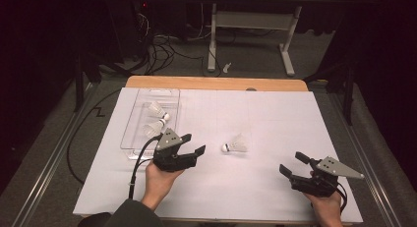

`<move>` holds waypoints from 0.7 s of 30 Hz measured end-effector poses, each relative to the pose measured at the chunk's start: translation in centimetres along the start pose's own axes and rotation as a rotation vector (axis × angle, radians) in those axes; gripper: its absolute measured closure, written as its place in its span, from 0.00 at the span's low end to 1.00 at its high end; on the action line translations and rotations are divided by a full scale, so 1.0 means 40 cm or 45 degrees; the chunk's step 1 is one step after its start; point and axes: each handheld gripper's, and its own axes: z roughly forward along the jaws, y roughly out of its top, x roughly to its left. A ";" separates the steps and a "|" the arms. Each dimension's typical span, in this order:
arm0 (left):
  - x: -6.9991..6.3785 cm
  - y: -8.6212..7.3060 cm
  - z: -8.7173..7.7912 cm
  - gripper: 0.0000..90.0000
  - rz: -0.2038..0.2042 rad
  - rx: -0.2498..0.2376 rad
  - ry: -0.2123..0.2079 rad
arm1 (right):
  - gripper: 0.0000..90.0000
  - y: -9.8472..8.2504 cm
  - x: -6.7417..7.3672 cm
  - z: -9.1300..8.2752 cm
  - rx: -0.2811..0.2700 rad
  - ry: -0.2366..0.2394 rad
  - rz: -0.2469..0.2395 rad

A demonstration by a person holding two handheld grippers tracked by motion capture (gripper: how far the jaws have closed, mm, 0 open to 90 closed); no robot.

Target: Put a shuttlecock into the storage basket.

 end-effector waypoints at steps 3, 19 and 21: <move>-0.003 0.002 0.004 0.41 0.002 0.000 -0.003 | 0.23 0.000 0.000 0.000 0.000 -0.001 0.000; -0.012 0.006 0.021 0.41 0.011 0.008 -0.020 | 0.23 0.000 0.000 -0.001 -0.002 0.002 0.001; -0.013 0.007 0.023 0.41 0.011 0.008 -0.022 | 0.23 0.000 0.000 -0.001 -0.003 0.003 0.002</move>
